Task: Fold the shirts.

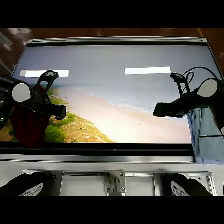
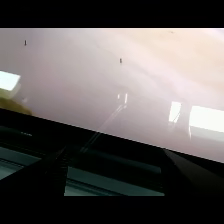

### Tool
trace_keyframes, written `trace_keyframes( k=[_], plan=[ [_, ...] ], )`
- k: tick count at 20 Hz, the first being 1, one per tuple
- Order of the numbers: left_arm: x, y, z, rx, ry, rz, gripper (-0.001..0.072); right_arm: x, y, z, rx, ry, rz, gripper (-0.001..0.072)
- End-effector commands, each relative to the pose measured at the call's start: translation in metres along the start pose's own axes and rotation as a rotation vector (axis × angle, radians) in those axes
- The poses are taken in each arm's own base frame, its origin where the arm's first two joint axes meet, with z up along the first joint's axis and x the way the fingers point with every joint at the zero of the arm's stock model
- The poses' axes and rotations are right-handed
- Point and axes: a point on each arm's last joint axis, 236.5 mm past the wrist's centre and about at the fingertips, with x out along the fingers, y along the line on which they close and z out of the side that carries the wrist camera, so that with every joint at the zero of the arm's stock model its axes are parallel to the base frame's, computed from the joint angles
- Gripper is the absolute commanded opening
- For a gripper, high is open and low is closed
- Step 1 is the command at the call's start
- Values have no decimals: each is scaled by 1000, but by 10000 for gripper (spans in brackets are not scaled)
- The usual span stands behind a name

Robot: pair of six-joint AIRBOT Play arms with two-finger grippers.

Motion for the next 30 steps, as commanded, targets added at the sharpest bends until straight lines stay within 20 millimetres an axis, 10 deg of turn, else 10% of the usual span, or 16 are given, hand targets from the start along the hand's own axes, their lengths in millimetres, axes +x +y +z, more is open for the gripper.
trace_keyframes(
  k=[1, 11, 16, 30],
  plan=[
    [0, 0, 0, 1, -1, 0, 706, 0, 0, 0, -1, 0, 0, 677],
    [0, 0, 0, 1, -1, 0, 706, 0, -2, 13, -1, -57, -9, 677],
    [-1, 14, 2, 586, 9, 60, 707, 0, -2, 18, 0, -75, -11, 677],
    [9, -34, 26, 212, -93, -129, 703, 0, 1, -3, 31, 12, 3, 676]
  ],
)
